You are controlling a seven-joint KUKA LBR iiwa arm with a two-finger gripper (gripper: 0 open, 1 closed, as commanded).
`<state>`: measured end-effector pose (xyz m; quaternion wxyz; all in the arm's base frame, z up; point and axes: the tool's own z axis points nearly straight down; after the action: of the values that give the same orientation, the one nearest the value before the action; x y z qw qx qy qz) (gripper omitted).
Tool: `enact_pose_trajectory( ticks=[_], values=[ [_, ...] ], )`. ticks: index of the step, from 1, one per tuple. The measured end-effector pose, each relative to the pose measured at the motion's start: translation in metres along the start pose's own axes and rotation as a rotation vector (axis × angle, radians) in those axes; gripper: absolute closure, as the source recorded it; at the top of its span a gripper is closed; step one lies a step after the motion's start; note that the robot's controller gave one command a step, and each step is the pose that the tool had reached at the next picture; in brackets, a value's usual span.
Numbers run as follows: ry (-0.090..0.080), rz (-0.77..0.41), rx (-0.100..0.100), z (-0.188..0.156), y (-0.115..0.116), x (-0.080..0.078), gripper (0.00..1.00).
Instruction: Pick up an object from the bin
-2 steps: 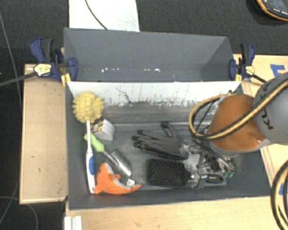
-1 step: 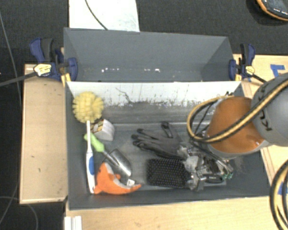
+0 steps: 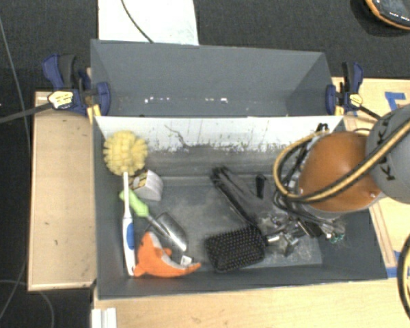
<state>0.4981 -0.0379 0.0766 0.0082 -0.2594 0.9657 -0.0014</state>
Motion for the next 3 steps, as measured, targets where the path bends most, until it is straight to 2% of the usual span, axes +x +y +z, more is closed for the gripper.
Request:
enact_pose_trajectory(
  ticks=[1,2,3],
  values=[
    [0.000,0.000,0.000,0.000,0.000,0.000,1.00],
    [0.003,0.014,-0.003,-0.086,-0.004,-0.006,1.00],
    [-0.001,0.017,-0.001,-0.107,-0.004,-0.006,1.00]
  ],
)
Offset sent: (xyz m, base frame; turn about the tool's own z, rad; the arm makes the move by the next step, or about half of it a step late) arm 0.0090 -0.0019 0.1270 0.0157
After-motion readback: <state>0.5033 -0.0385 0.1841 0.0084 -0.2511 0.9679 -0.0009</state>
